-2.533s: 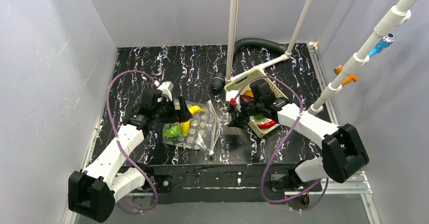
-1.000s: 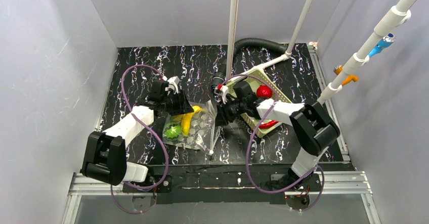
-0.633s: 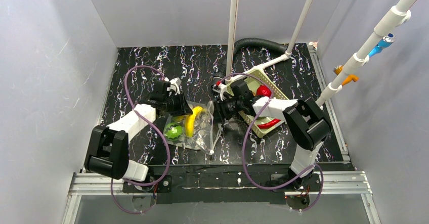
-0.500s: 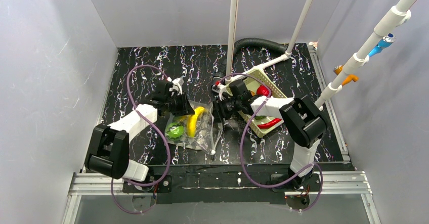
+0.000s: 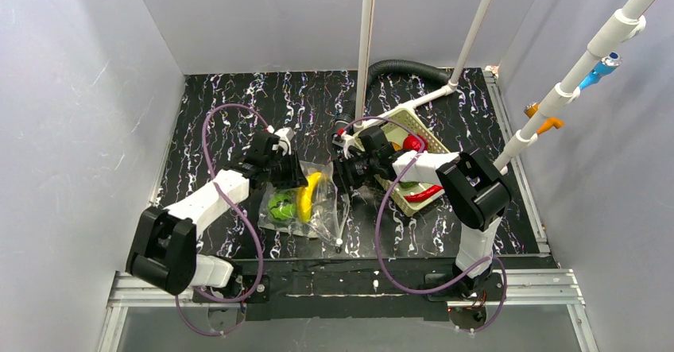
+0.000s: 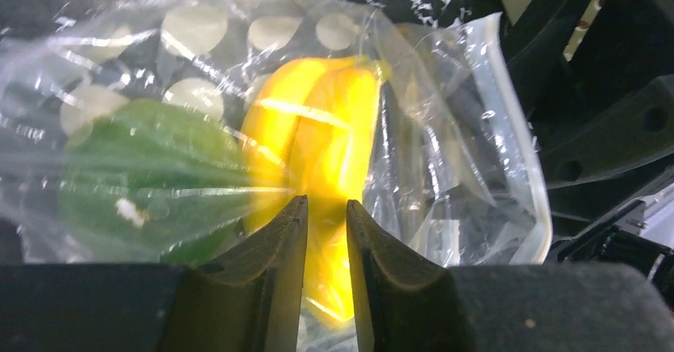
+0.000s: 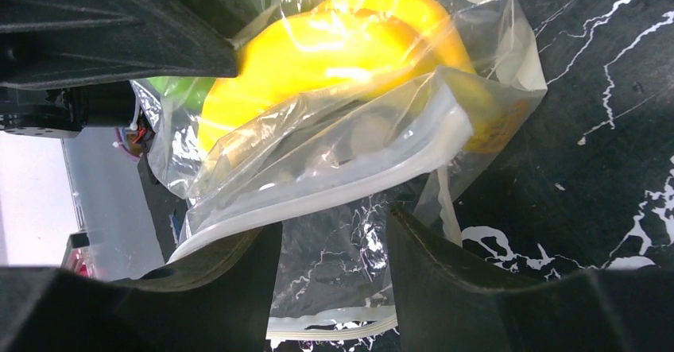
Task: Open the zip-top bag and remove the fake food
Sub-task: Pick up the fake fruit from the zipper food storage bag.
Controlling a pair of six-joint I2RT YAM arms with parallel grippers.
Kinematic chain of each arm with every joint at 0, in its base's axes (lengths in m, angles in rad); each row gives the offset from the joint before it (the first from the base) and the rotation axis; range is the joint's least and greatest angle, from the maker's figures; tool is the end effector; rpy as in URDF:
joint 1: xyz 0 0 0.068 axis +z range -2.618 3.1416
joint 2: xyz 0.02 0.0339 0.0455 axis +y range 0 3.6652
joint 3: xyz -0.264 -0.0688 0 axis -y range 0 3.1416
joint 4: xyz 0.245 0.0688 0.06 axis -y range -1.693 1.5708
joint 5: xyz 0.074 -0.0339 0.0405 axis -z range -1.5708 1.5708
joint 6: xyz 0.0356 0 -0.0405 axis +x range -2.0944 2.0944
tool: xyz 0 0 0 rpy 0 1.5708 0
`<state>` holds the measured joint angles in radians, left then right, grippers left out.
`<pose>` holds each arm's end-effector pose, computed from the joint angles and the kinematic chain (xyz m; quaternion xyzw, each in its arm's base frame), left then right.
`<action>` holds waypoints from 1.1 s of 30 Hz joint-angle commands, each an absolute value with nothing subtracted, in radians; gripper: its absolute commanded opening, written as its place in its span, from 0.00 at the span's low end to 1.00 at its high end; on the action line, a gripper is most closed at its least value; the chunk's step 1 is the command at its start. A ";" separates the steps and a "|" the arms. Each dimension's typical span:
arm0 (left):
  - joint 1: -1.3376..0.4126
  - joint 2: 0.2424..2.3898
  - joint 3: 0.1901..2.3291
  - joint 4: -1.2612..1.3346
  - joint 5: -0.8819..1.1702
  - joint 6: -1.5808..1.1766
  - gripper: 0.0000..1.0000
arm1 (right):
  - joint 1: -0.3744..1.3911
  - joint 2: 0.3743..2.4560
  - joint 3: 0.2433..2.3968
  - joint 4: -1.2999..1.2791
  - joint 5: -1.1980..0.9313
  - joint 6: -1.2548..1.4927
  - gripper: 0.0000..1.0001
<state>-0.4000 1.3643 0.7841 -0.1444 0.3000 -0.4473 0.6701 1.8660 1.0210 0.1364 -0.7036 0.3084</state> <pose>0.2580 -0.1205 0.2162 0.0400 0.9028 -0.2911 0.3141 0.2844 0.2547 0.1568 -0.2950 0.8131 0.4607 0.1991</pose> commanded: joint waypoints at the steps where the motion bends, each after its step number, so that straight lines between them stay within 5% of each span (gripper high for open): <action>1: -0.405 1.272 0.783 -0.286 0.201 -0.424 0.26 | 0.676 1.861 1.062 0.176 -0.735 0.322 0.58; 16: -0.405 1.228 0.791 -0.412 0.080 -0.357 0.18 | 0.695 1.861 1.055 0.209 -0.786 0.354 0.58; 33: -0.434 1.341 0.754 -0.379 0.220 -0.361 0.09 | 0.712 1.899 1.087 0.186 -0.789 0.350 0.59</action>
